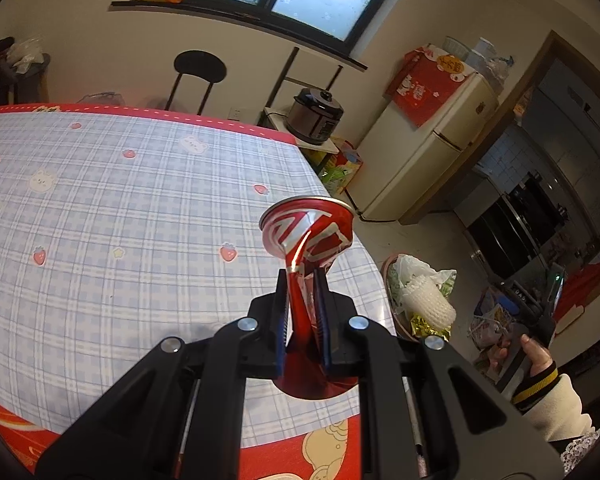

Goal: Collect trash
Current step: 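Carry the red can over the bin and open the left tool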

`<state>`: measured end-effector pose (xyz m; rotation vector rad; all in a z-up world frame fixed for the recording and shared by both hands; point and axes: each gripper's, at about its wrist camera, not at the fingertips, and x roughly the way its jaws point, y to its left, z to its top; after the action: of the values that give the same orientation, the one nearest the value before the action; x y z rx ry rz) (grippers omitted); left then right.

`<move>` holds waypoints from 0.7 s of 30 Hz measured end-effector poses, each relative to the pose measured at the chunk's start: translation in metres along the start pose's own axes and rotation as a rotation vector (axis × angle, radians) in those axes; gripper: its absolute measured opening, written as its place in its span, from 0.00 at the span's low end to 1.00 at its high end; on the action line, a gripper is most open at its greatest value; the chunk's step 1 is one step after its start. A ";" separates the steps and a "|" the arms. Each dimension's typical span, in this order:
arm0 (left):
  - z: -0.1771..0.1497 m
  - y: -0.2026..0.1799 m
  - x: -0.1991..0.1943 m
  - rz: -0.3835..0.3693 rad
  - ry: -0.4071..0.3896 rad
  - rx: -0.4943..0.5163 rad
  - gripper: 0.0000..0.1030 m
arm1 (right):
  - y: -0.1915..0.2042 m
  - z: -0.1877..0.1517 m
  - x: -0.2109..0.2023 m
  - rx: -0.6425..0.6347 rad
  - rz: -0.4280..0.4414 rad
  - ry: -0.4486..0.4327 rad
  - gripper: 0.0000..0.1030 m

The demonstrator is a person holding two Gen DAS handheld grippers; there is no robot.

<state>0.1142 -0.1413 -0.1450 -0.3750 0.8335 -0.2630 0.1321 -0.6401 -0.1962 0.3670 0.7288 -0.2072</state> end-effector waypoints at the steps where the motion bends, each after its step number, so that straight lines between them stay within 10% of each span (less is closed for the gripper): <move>1: 0.002 -0.005 0.003 -0.013 0.005 0.015 0.15 | -0.001 0.000 -0.007 0.002 -0.006 -0.011 0.95; 21: 0.008 -0.233 0.171 -0.353 0.203 0.322 0.15 | -0.093 -0.022 -0.112 0.069 -0.131 -0.076 0.95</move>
<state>0.2124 -0.4135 -0.1555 -0.1922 0.9036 -0.7638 0.0083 -0.7100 -0.1585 0.3752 0.6725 -0.3689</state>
